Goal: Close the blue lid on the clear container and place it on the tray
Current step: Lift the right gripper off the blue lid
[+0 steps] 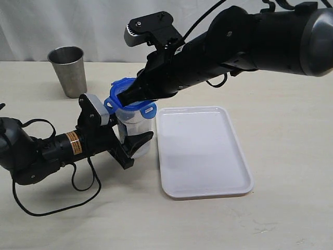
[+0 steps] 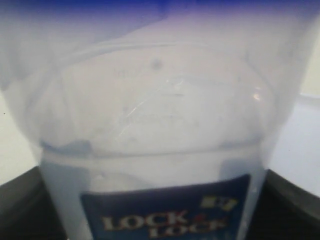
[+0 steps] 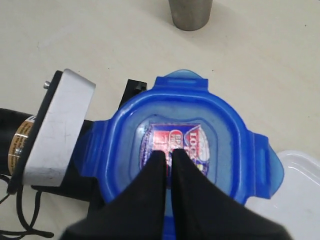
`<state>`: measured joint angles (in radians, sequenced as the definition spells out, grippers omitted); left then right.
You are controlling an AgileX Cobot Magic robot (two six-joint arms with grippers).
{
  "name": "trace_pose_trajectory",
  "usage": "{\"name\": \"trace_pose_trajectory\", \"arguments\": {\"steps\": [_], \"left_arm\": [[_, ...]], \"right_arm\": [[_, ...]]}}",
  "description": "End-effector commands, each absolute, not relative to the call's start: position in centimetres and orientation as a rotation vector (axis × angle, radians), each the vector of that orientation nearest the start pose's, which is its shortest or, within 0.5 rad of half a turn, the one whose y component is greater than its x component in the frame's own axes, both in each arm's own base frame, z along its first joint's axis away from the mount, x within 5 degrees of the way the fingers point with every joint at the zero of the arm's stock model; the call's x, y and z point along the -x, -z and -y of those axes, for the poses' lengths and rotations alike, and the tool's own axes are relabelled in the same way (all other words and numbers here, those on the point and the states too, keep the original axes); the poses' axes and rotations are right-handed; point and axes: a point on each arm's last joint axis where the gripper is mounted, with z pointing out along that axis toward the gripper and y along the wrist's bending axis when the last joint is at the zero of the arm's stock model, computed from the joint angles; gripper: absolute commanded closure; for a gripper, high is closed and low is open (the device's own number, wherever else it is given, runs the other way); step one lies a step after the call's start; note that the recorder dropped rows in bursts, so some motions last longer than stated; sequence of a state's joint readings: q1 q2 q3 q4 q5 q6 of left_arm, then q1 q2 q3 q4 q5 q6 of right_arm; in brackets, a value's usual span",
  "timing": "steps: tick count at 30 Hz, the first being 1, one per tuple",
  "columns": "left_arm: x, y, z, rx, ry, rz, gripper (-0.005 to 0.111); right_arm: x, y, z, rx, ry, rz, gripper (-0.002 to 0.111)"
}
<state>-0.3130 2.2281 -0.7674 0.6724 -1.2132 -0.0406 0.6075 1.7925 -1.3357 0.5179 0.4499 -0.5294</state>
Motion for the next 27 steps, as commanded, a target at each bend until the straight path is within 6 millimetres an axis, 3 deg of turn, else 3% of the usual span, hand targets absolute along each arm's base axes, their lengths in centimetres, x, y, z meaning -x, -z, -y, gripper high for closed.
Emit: {"name": "trace_pose_trajectory", "arguments": {"steps": [1,5,9,12,17,20,23,27], "left_arm": [[-31.5,-6.5,15.7,-0.864,0.625,-1.578,0.107],[-31.5,-6.5,15.7,-0.864,0.625,-1.578,0.107],[-31.3,-6.6,16.2,-0.946,0.661,-1.535,0.107],[-31.3,-6.9,16.7,-1.023,0.695,-1.482,0.107],[-31.5,-7.0,16.8,-1.015,0.710,-1.485,0.107],[-31.5,-7.0,16.8,-1.017,0.711,-1.484,0.107],[-31.8,-7.1,16.3,-1.013,0.743,-1.492,0.107],[-32.9,-7.4,14.4,-0.974,0.826,-1.541,0.107]], "right_arm": [[-31.8,-29.5,-24.3,0.877,-0.518,-2.101,0.103],[-31.1,-32.5,-24.0,0.869,-0.538,-2.038,0.088],[-30.2,-34.3,-24.0,1.066,-0.501,-2.051,0.063],[-30.4,-34.8,-23.6,1.111,-0.351,-2.077,0.062],[-31.8,-35.2,-20.9,0.821,0.033,-2.283,0.062],[-32.3,-35.0,-19.9,0.841,0.242,-2.368,0.062],[-32.2,-34.9,-20.6,1.003,0.203,-2.370,0.062],[-30.6,-34.9,-23.1,1.452,-0.124,-2.188,0.062]]}}
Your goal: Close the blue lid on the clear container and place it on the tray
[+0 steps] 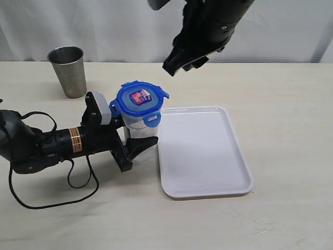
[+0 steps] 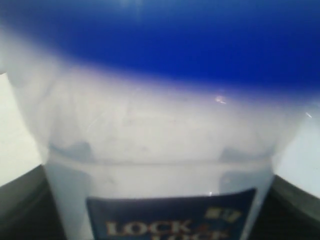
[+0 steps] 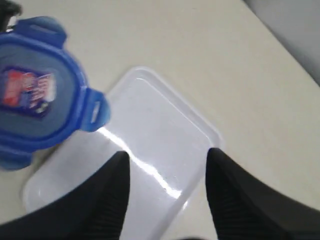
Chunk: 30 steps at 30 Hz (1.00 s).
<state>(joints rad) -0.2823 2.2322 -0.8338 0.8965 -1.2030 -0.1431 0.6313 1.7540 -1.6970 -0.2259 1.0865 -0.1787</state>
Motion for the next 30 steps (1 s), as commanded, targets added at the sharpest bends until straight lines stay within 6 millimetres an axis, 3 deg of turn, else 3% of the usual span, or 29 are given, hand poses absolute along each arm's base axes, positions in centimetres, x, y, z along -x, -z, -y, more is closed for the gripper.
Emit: {"name": "trace_pose_trajectory", "arguments": {"steps": [1,4,7,16,30], "left_arm": [[-33.0,-7.4,13.7,-0.996,0.834,-1.539,0.107],[-33.3,-7.5,12.6,-1.096,0.858,-1.507,0.107],[-33.2,-7.4,12.4,-1.152,0.877,-1.491,0.107],[-33.1,-7.4,12.5,-1.140,0.890,-1.504,0.107],[-33.2,-7.4,12.5,-1.138,0.889,-1.504,0.107]], "right_arm": [[-30.2,-35.0,-23.7,1.564,-0.200,-2.096,0.062],[-29.4,-35.5,-25.0,1.754,-0.345,-1.843,0.062],[-29.3,-35.4,-26.1,1.784,-0.414,-1.723,0.062],[-29.3,-30.1,-29.9,1.991,0.035,-1.751,0.062],[-29.8,-28.0,-30.5,2.089,0.170,-1.729,0.062]]}}
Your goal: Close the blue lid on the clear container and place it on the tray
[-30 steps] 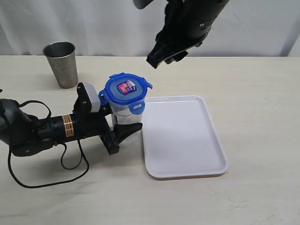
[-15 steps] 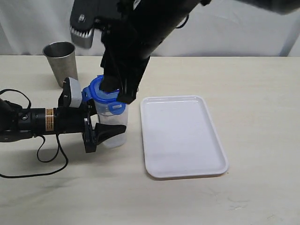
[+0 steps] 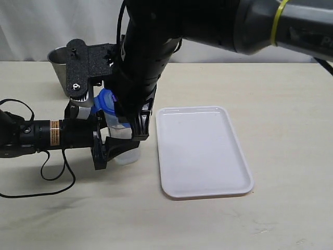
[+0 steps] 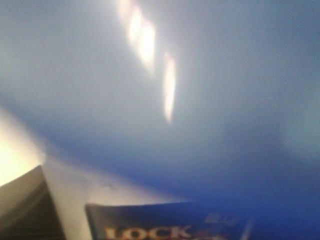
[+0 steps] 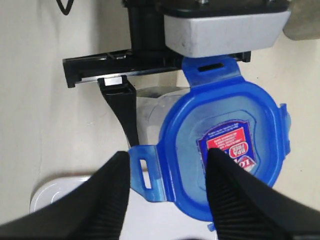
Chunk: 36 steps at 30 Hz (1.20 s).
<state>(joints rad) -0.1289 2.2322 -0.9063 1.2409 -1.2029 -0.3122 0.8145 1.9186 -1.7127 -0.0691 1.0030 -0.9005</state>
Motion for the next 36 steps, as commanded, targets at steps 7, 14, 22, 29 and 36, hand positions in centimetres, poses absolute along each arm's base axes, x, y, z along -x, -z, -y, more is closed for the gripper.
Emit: {"name": "trace_pose_trajectory", "arguments": {"steps": [7,14,22,29,36], "left_arm": [[-33.2,-7.5,12.5,-1.131,0.887,-1.506,0.107],[-33.2,-7.5,12.5,-1.129,0.889,-1.508,0.107],[-33.2,-7.5,12.5,-1.111,0.907,-1.526,0.107],[-33.3,-7.5,12.5,-1.113,0.924,-1.532,0.107],[-33.2,-7.5,12.5,-1.120,0.929,-1.532,0.107]], "right_arm": [[-30.2,-26.8,-30.5,2.130,0.215,-1.740,0.067],[-30.4,-25.0,-30.7,2.156,0.219,-1.752,0.067],[-30.3,-22.3,-30.6,2.168,0.209,-1.741,0.071],[-29.7,-19.4,-30.0,2.183,0.213,-1.715,0.073],[-30.0,-18.8,-29.8,2.113,0.269,-1.736,0.073]]}}
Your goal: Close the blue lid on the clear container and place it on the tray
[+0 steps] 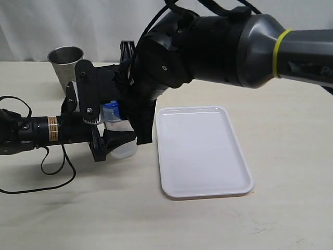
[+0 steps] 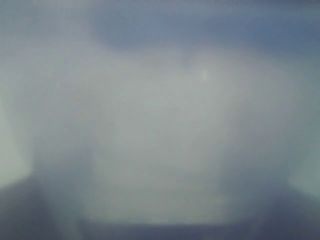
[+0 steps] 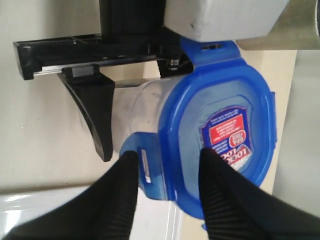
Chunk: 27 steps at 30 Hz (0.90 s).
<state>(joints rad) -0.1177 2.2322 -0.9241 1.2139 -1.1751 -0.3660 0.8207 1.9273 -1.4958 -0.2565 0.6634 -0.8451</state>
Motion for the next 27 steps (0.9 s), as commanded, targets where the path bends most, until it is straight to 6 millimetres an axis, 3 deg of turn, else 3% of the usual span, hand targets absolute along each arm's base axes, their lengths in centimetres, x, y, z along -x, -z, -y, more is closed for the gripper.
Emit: {"name": "trace_pose_trajectory", "arguments": {"steps": [1,6,15,22,27], "left_arm": [[-33.2,-7.5,12.5,-1.120,0.929,-1.532,0.107],[-33.2,-7.5,12.5,-1.111,0.940,-1.543,0.107],[-33.2,-7.5,12.5,-1.106,0.939,-1.544,0.107],[-33.2,-7.5,12.5,-1.106,0.939,-1.544,0.107],[-33.2,-7.5,12.5,-1.106,0.939,-1.544,0.107]], "right_arm": [[-30.0,-18.8,-29.8,2.113,0.269,-1.736,0.073],[-30.1,-17.9,-29.9,2.118,0.266,-1.764,0.081],[-30.3,-18.1,-30.1,2.041,0.253,-1.782,0.081],[-29.7,-16.4,-29.5,2.157,0.277,-1.732,0.081],[-29.7,-16.9,-29.4,2.140,0.273,-1.734,0.081]]}}
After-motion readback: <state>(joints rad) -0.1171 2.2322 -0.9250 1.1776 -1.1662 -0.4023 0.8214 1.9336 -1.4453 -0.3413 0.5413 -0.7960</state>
